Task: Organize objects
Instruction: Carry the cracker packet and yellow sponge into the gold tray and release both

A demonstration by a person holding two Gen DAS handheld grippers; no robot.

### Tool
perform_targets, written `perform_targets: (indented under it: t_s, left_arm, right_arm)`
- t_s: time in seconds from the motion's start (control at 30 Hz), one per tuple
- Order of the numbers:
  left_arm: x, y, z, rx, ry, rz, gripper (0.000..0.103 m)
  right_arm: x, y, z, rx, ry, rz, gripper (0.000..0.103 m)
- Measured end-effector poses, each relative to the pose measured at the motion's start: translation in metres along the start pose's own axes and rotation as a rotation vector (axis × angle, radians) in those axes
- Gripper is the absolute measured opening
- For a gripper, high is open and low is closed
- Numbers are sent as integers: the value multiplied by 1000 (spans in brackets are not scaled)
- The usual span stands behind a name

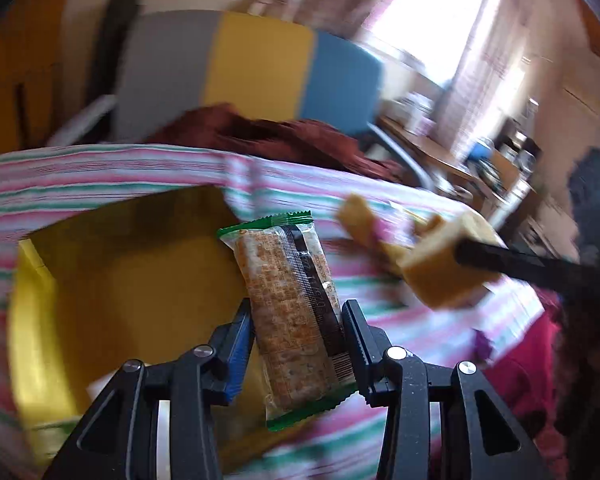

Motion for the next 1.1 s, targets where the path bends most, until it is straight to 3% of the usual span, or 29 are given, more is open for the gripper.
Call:
perform_targets:
  t_s: [0.3,0.37,0.43,0.53,0.7,1.1]
  left_arm:
    - [-108,-18,-3,13,-132,236,45]
    - [-126,-20,-8,1,-171,265,53]
    - [-139,-26,-15,4,-226,274,71]
    - [-153,-36,-30,22,-284,293,72]
    - [-150,-44,-47,36,-311,309,72]
    - [-103,-52,-40,80,-217,348,79]
  right_arm:
    - [-96,63,-9,-117,-176,84,57]
    - [-115,85,-19,-183,-218,93,59]
    - [-130,99,-32,-240,-265,117,64]
    - [-137,101,-41,-259,-271,181,73]
    - [-131,92,-45,-242,-240,255,74]
    - [-117,67,-47,-133,-234,133,75]
Point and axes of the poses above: each gripper's, at about its wrist camera, not at the fingertips, and y roughly the way its jaws point, x to its right, z to its top, the point moved 2 cm from there along y, roughly the way its jaws point, and after that the axes turned 6 degrees about -x, right-handed, at the moved point
